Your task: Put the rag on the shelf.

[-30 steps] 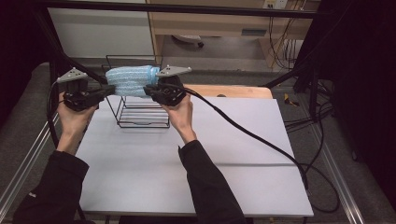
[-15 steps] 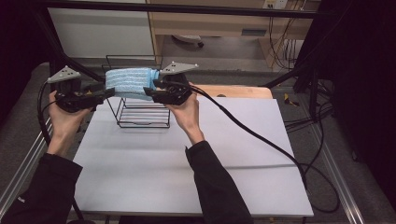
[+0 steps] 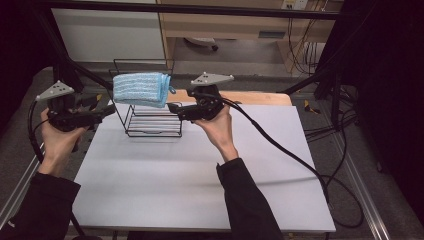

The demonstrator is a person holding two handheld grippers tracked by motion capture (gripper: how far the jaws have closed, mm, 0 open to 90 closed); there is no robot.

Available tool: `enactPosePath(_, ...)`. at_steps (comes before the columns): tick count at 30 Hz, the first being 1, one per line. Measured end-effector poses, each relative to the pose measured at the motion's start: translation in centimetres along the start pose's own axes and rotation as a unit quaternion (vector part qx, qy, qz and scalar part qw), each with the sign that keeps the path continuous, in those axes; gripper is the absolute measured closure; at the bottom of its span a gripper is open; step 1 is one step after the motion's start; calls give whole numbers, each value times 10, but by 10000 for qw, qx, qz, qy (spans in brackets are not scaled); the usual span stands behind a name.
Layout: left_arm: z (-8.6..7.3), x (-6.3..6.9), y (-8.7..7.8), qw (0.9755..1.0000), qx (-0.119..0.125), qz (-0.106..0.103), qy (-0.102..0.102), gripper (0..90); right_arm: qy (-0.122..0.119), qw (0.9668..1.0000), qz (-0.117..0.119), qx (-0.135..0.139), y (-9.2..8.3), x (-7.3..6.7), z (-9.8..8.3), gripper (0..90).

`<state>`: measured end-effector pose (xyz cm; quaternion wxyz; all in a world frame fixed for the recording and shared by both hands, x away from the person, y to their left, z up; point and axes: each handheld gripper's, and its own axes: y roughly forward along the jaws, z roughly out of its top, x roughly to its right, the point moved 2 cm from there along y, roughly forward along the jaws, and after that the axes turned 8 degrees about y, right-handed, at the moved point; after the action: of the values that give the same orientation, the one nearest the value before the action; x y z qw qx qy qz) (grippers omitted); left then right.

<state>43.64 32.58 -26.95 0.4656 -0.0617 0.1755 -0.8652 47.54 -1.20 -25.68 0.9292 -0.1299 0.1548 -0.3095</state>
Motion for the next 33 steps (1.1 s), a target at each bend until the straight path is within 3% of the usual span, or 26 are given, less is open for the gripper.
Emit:
enactPosePath(8, -30, 14, 9, 9998, -107, -114, 142, 131, 131, 9998, -125, -62, -28, 25, -28, 68)
enactPosePath(22, -78, 51, 33, 9977, -495, -244, 394, 121, 303, 9989, -293, -202, -87, 60, -79, 15)
enactPosePath(29, -107, 63, 40, 9962, -671, -356, 436, 121, 466, 9977, -402, -293, -112, 75, -118, 7)
enactPosePath(33, -122, 69, 43, 9956, -743, -449, 352, 121, 536, 9964, -484, -445, -123, 85, -143, 6)
